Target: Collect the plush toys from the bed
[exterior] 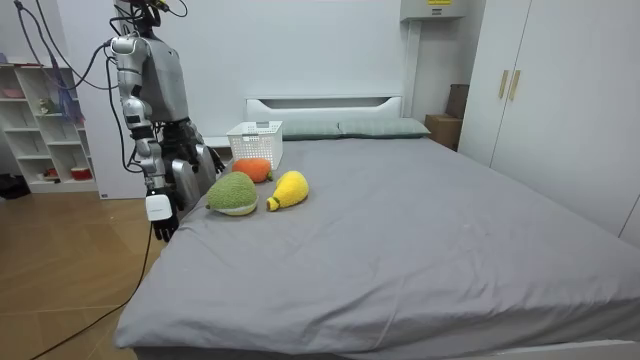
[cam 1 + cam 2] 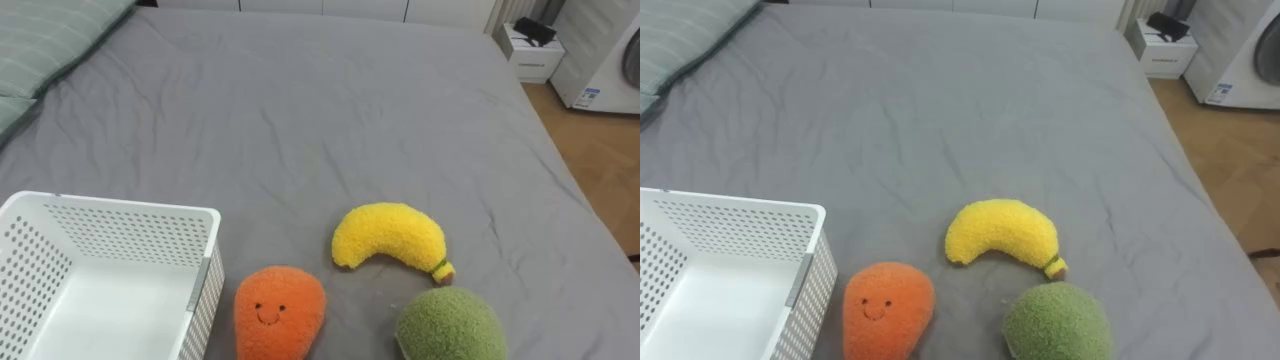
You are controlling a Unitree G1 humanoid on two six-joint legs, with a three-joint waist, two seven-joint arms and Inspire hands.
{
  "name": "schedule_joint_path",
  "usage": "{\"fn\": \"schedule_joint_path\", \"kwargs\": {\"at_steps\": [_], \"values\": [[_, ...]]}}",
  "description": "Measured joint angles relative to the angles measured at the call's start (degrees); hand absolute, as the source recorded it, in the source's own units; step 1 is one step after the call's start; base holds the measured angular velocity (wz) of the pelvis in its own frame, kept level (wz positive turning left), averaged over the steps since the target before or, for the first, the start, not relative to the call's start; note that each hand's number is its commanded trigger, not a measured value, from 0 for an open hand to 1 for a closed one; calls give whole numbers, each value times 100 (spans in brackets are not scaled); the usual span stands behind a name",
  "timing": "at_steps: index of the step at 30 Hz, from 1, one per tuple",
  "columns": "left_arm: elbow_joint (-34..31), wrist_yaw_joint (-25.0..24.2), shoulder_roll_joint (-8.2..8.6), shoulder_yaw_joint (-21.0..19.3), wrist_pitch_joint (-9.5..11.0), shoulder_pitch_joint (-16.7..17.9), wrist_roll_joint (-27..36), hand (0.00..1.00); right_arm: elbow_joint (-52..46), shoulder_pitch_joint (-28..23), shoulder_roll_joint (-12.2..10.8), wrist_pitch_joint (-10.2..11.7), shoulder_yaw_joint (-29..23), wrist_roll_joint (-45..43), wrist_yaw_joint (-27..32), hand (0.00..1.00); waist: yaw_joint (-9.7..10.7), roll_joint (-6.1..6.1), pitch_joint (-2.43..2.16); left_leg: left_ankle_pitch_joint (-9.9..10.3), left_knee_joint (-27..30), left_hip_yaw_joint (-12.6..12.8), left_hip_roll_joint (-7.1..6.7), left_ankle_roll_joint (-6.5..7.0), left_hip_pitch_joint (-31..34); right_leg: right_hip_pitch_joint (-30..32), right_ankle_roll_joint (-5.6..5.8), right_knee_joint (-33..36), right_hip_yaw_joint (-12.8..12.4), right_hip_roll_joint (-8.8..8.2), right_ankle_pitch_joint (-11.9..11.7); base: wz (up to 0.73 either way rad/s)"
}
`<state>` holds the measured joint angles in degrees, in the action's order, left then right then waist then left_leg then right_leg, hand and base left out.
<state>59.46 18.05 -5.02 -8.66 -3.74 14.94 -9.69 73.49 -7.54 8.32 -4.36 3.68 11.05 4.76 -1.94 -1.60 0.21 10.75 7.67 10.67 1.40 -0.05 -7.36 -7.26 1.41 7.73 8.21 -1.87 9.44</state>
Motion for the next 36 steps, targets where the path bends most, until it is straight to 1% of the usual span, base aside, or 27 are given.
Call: {"fn": "schedule_joint_path", "kwargs": {"at_steps": [2, 3, 4, 5, 8, 11, 12, 13, 15, 16, 17, 18, 20, 23, 24, 25, 26, 28, 29, 31, 32, 33, 36], "values": [[0, 0, 0, -1, 0, -5, -4, 0, 0, 0, 0, 0, 6, 4, 0, 0, -3, 3, 1, 0, -1, -3, 0, 0, 1, 1, 0, 0, -8, 1, 0, 0], [1, 0, -1, -1, 0, -10, -6, 0, 0, 1, 0, 0, 10, 8, 1, 0, -3, -31, 20, 0, -1, 0, 0, 0, 1, 1, 0, 0, -8, 1, 0, 0], [0, 0, -7, 28, 0, -11, -9, 0, 0, 1, 2, 0, 13, 16, 1, 0, -2, -1, 7, 0, -1, -1, 0, 0, 3, 0, 0, 0, -5, 1, 0, 0], [0, 0, -12, 55, 0, -10, -9, 0, 0, 1, 3, 0, 13, 21, 1, 0, -2, -24, 21, 0, -1, -1, 0, 0, 5, 3, 0, 0, -4, 1, 0, 0], [0, 0, -12, 66, 0, -10, -6, 0, -1, 6, 3, 0, 12, 26, 4, 0, -2, -29, 27, 0, -1, 3, 0, 0, 15, 10, 0, -1, -4, 1, 0, 0], [1, 0, -12, 66, 0, -13, -5, 0, 0, 7, 3, 0, 10, 51, 8, 0, -2, -31, 29, 0, -2, 2, 0, 0, 21, 17, 0, -3, -5, 1, 0, 0], [1, 0, -11, 66, 0, -12, -6, 0, 0, 8, 3, 0, 11, 69, 10, 0, -4, -8, 17, 0, -2, 6, 0, 0, 21, 14, 0, -2, -5, 1, 0, 0], [1, 2, -9, 74, 0, -12, 0, 0, 0, 9, 3, 0, 11, 97, 12, 0, -4, -28, 30, 0, -2, 15, 0, 0, 23, 27, 0, -1, -8, 1, 0, 0], [10, 4, -6, 100, 0, -14, 6, 0, 0, 12, -1, 0, 6, 191, 26, 0, 4, -9, 19, 0, -2, 13, 0, 0, 31, 34, 0, 1, -3, 1, 0, 0], [11, 4, -5, 100, -1, -13, 6, 0, 0, 11, -5, 1, -2, 218, 33, 0, 11, -18, 23, 0, -2, 12, 0, 0, 30, 32, 0, 0, 1, 0, 0, 0], [11, 3, -4, 98, -2, -12, 6, 0, 5, 6, -9, 2, -37, 284, 46, 0, 15, -13, 20, 0, -1, 11, 0, 0, 29, 25, 0, -3, 3, 0, 0, 0], [10, -3, -5, 82, -9, -19, 6, 0, 27, 10, -7, 2, -65, 397, 46, 0, 15, -30, 29, 0, -1, 10, -1, 0, 32, 29, 0, -2, 3, 0, 0, 0], [10, -8, -6, 8, -15, -28, -1, 0, 66, 16, -7, 2, -170, 557, 40, 0, 15, -22, 23, 0, -1, 10, -1, 0, 31, 29, 0, -2, 3, 0, 0, 0], [2, -62, -31, -105, -122, 16, -18, 0, 78, -16, 6, -34, -409, 788, 36, 0, 46, -34, 24, 0, -2, 10, -1, 0, 8, 3, 0, -5, 2, 0, 1, 0], [3, -126, -41, -197, -160, 26, -19, 0, 78, -27, 8, -59, -534, 922, 38, 0, 52, -61, 15, 0, -3, 5, -1, 0, -5, -8, 0, -4, 4, -1, 2, 0], [-14, -139, -41, -302, -218, 38, -27, 0, 95, -58, 8, -73, -697, 1041, 34, 0, 84, -59, 18, 0, -5, 8, 0, 0, -10, -11, 1, -4, 9, -2, 3, 0], [-48, -148, -35, -371, -234, 33, -44, 0, 102, -56, 8, -74, -800, 1116, 33, 0, 108, -72, 14, 0, -5, 8, 0, 0, -10, -11, 1, -2, 10, -3, 3, 0], [-155, -180, -64, -577, -249, 144, -183, 0, 106, -42, 29, -73, -1323, 1275, 39, 0, 213, -133, -5, 0, 0, 6, 0, 0, -17, -21, 1, -1, 14, -2, 4, 0], [-154, -197, -86, -617, -252, 143, -183, 0, 107, -43, 45, -74, -1433, 1325, 52, 0, 231, -142, -3, 0, 1, 6, 0, 0, -17, -22, 1, 1, 14, -3, 4, 0], [-154, -262, -200, -733, -251, 125, -185, 0, 106, 32, 176, -92, -1851, 1385, 128, 0, 321, -193, -2, -1, 7, 10, -1, 1, -22, -21, 1, 11, 9, -4, 4, 0], [-154, -274, -237, -737, -246, 119, -193, 0, 105, 60, 225, -93, -1947, 1401, 155, 0, 327, -207, -4, -1, 6, 12, -2, 1, -25, -22, 1, 15, 8, -4, 4, 0], [-154, -296, -290, -797, -233, 96, -250, 0, 57, 96, 332, -92, -2167, 1402, 218, 0, 361, -234, -8, -1, 6, 18, -2, 1, -29, -21, 1, 19, -4, -3, 3, -4], [-150, -308, -316, -925, -224, 104, -350, 0, -306, 233, 633, -67, -2530, 1123, 503, 0, 401, -273, 2, -1, 2, 35, -2, 2, -17, 30, 1, 46, -26, -5, 3, -6]]}}
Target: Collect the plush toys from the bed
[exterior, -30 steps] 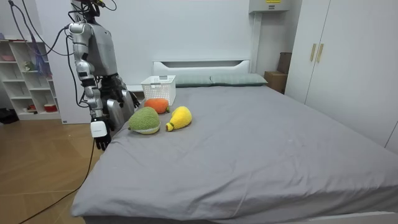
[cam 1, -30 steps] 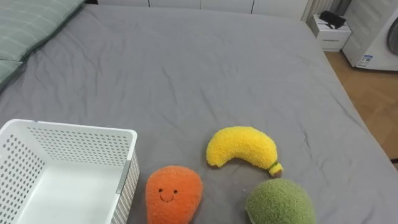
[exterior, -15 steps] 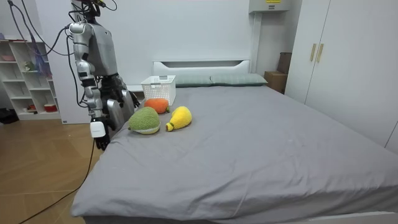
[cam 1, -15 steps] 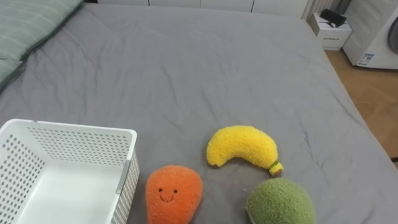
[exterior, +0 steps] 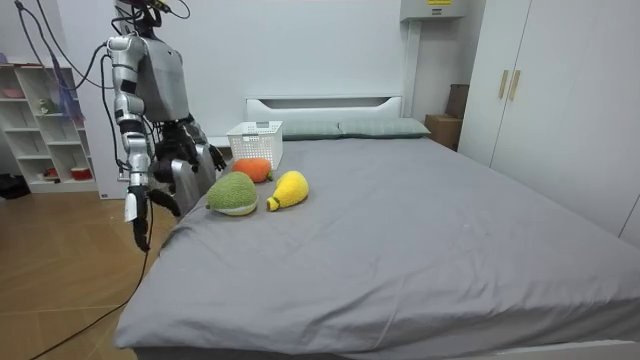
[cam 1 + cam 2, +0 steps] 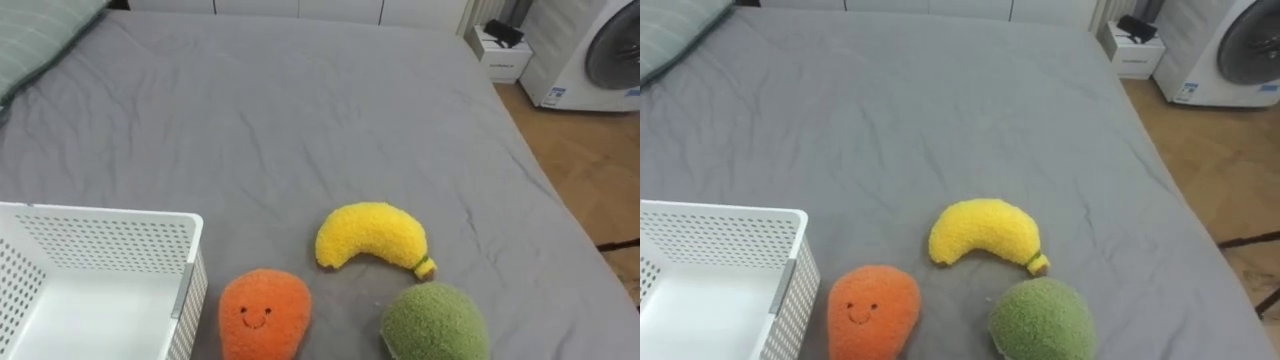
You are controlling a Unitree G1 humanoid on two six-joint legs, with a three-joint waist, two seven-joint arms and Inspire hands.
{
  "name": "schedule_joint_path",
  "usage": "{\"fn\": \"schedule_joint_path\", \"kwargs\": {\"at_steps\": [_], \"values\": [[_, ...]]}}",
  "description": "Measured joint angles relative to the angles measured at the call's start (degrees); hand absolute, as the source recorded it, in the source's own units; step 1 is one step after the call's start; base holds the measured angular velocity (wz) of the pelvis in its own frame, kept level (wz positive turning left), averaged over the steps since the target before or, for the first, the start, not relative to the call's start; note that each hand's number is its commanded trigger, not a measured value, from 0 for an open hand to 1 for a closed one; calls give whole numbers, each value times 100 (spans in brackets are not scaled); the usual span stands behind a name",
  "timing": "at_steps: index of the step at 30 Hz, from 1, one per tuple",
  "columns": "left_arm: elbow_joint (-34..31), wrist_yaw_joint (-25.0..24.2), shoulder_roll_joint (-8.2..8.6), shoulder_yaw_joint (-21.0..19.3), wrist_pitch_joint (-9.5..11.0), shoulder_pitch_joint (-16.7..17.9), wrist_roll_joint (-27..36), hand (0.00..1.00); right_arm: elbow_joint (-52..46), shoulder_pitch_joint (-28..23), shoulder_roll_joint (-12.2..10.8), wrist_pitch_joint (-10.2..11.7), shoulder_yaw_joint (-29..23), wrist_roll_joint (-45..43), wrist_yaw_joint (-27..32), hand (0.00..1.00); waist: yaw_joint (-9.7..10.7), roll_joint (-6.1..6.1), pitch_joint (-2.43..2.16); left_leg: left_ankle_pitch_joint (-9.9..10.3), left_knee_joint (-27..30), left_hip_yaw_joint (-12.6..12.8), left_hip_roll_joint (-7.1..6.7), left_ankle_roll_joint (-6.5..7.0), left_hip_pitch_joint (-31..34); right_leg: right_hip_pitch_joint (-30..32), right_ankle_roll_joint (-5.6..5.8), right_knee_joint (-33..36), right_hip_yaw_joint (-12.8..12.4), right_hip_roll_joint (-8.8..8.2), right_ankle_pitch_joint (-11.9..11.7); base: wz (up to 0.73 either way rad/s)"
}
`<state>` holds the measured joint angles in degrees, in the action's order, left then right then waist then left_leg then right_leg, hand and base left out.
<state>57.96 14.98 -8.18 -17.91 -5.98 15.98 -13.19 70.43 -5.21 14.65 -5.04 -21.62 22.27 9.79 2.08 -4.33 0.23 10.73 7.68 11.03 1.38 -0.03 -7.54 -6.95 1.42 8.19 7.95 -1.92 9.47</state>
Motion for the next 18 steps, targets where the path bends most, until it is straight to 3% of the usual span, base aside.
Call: {"fn": "schedule_joint_path", "kwargs": {"at_steps": [4, 7, 10, 18], "values": [[-144, 1, -37, 24, 18, 82, -29, 0, -978, 227, 299, 43, 4, -519, 461, 0, 35, -104, 8, -1, 1, 12, 6, -1, 10, 36, -2, 6, 3, 5, 0, 1], [-135, -7, -45, 93, 26, 74, -11, 0, -1875, 401, 422, 140, 8, -931, 726, 0, -25, -117, 18, -1, -2, 41, 6, -1, 10, 72, -2, 37, -24, 5, 0, -5], [-242, -24, -45, 126, 62, 83, -43, 0, -2833, 414, 422, 206, 104, -1461, 985, 0, -117, -109, 11, -1, -2, 51, 8, -1, 59, 122, -2, 41, -28, 7, 0, -1], [-284, -33, -12, 153, 140, 127, -160, 0, -4002, 527, 414, 312, 474, -2436, 1076, 0, -294, -78, 8, -2, -4, 43, 7, -1, 133, 137, -2, 44, -11, 4, 0, 1]]}}
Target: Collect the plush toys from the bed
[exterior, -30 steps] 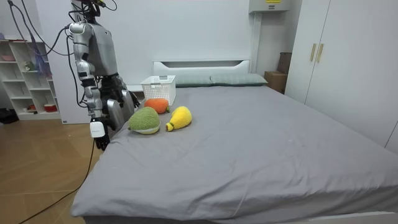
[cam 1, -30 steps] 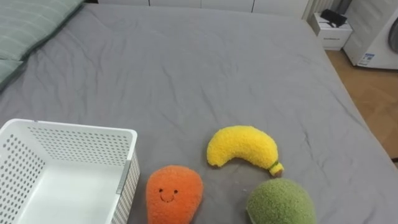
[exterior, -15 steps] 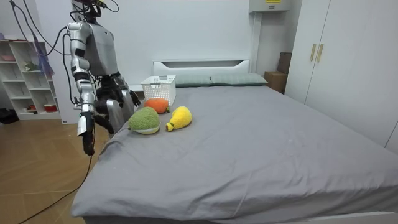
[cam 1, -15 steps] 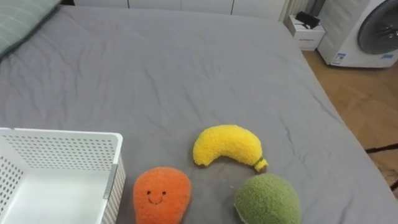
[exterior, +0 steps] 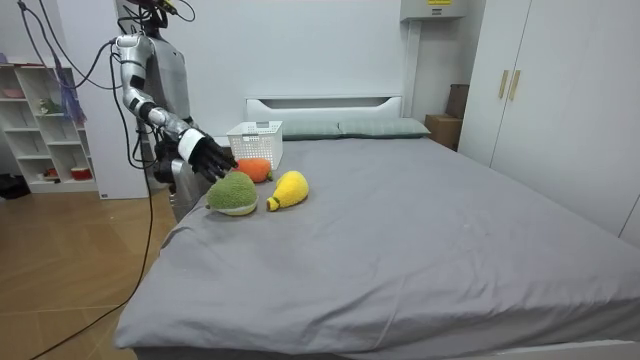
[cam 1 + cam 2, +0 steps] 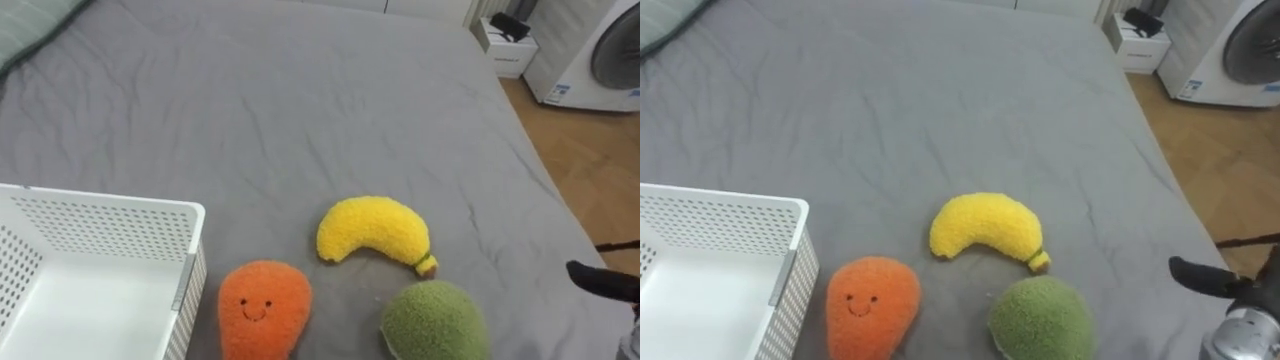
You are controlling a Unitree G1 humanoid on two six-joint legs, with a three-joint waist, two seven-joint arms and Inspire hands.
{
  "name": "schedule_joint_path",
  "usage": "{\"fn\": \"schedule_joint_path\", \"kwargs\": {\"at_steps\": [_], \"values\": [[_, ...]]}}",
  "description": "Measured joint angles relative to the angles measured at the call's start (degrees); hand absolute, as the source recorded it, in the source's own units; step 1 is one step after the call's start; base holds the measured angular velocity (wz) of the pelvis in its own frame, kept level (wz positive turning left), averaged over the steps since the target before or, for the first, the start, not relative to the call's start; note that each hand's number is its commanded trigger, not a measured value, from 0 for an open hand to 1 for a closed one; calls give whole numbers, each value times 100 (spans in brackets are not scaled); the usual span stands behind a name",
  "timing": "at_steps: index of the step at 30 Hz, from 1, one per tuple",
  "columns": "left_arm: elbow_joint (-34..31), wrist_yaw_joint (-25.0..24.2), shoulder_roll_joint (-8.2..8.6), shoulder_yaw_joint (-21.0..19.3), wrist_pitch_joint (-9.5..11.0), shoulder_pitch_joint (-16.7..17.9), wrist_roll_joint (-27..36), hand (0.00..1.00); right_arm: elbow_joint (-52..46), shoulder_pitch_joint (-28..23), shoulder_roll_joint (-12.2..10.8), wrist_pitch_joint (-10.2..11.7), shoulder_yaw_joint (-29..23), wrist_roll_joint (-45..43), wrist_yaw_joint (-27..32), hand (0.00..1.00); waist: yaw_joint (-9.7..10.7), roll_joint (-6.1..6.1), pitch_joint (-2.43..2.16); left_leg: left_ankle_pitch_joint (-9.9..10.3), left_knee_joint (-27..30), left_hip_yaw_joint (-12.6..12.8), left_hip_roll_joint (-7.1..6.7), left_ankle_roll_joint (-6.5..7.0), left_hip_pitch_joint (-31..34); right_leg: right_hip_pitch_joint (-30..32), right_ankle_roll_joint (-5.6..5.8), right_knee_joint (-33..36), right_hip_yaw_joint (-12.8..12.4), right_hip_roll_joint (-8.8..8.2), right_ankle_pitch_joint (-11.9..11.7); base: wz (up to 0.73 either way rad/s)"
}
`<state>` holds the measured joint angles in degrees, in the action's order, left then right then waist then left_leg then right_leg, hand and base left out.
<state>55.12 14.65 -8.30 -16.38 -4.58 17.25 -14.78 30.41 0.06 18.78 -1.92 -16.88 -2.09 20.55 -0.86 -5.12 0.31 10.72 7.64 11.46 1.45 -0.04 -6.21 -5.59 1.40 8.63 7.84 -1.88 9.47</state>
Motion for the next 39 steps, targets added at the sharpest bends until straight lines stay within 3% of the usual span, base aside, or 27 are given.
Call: {"fn": "schedule_joint_path", "kwargs": {"at_steps": [11, 16, 23, 26, 39], "values": [[2, 38, 89, 422, -10, -18, -105, 0, 96, 122, -25, -2, 1071, -322, -670, 0, -239, 89, -21, -1, 20, -69, 2, 1, -47, -55, -4, 22, 33, -5, -4, 1], [2, 88, 108, 434, -16, -14, -124, 0, 390, 168, -55, -17, 1349, -561, -1137, 0, -345, 12, 17, 0, 29, -105, -1, 1, -42, -105, -4, 10, 74, -10, -4, 3], [22, 94, 95, 484, -25, -24, -179, 0, 685, 211, -190, -1, 1430, -951, -1366, 0, -427, 14, 31, 0, 43, -149, -8, 1, -21, -126, -3, -13, 112, -12, -4, 3], [45, 94, 90, 604, -27, -28, -236, 0, 1275, 380, -233, -2, 1577, -952, -1480, 0, -430, 12, 30, 0, 57, -174, -10, 1, -24, -150, -3, -13, 141, -16, -4, 6], [0, 81, 87, 610, -42, -88, -344, 0, 2374, 443, -380, 34, 1576, -896, -1885, 0, -442, -66, -29, 2, 167, -363, -24, 0, 55, -251, -3, -105, 346, -33, -3, 8]]}}
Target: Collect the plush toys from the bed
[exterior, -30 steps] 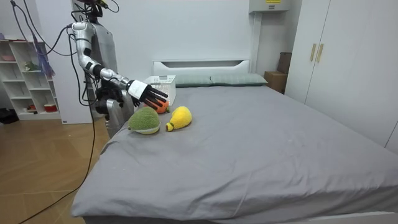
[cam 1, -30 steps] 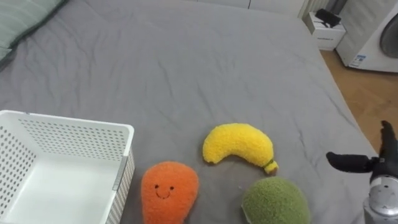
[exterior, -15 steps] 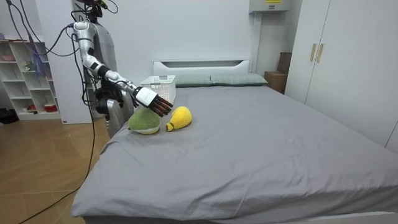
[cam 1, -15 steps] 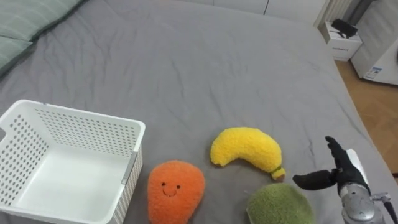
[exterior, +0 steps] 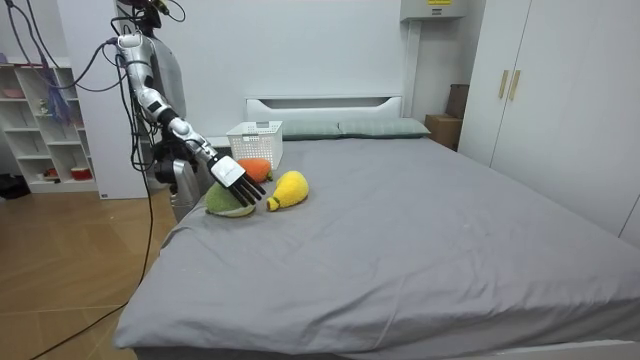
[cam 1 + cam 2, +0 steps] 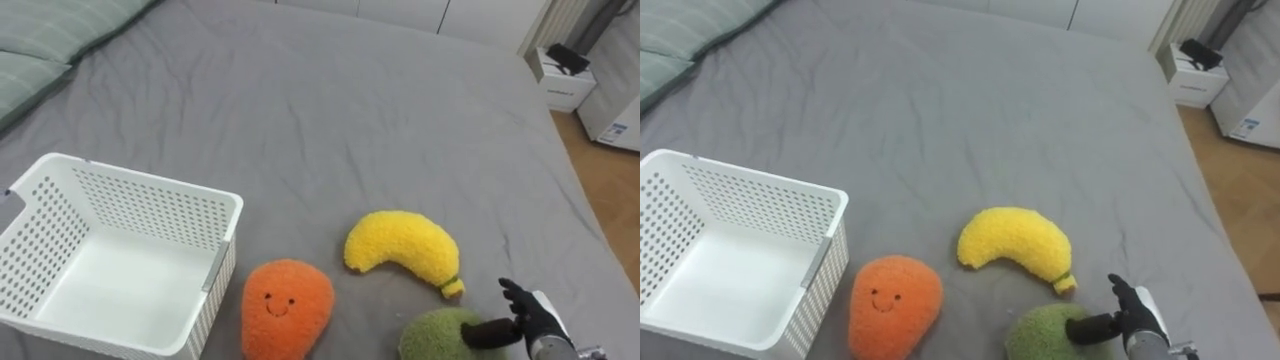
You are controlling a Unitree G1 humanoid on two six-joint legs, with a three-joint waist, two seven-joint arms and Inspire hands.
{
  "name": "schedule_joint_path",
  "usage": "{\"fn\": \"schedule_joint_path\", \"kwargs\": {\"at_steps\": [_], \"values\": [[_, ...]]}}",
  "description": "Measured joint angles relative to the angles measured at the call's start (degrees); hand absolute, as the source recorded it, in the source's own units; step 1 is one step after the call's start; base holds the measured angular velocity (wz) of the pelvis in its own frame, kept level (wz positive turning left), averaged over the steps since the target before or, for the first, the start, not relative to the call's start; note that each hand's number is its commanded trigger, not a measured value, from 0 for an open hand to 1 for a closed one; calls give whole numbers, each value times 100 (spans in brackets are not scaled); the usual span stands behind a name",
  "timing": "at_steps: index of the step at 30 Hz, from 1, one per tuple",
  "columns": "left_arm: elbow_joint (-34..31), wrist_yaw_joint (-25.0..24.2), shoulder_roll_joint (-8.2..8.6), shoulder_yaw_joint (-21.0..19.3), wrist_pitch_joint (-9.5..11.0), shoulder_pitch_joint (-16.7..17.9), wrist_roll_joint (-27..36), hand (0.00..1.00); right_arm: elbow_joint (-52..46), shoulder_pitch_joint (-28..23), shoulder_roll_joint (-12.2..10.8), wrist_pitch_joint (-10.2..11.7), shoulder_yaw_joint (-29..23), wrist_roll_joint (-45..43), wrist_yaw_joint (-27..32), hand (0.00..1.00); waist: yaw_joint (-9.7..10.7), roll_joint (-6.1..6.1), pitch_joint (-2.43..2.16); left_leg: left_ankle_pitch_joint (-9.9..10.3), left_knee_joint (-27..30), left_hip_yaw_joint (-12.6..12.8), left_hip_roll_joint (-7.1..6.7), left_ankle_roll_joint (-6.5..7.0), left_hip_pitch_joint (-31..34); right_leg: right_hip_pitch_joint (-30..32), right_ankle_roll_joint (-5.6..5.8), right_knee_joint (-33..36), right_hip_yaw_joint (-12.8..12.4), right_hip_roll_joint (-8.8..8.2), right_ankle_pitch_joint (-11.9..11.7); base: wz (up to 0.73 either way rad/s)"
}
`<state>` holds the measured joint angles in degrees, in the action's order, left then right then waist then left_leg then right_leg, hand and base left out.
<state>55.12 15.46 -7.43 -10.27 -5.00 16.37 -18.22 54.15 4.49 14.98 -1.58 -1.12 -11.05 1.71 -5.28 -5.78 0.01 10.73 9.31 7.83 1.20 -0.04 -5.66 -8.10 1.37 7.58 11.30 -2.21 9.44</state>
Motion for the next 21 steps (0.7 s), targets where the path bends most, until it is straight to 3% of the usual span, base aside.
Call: {"fn": "schedule_joint_path", "kwargs": {"at_steps": [5, 14, 21], "values": [[10, -9, -9, -3, -63, 34, -3, 0, 123, 0, -1, -25, 4, -14, -220, 0, -16, -45, -2, 0, 22, 2, -1, 0, -5, 3, 0, 1, -5, 0, 0, 0], [7, -313, -41, 182, -210, -123, 9, 0, 396, 59, 10, -107, 502, 87, -891, 0, -125, -52, 2, 3, 33, -9, 0, 0, 5, 2, -1, -12, 35, 0, 1, 0], [-7, -402, -40, 188, -264, -165, 6, 0, 152, 126, 13, -345, 495, -68, -1144, 0, -126, -71, -1, 3, 33, -6, 1, 0, 6, -14, -1, 1, 23, 1, 1, 0]]}}
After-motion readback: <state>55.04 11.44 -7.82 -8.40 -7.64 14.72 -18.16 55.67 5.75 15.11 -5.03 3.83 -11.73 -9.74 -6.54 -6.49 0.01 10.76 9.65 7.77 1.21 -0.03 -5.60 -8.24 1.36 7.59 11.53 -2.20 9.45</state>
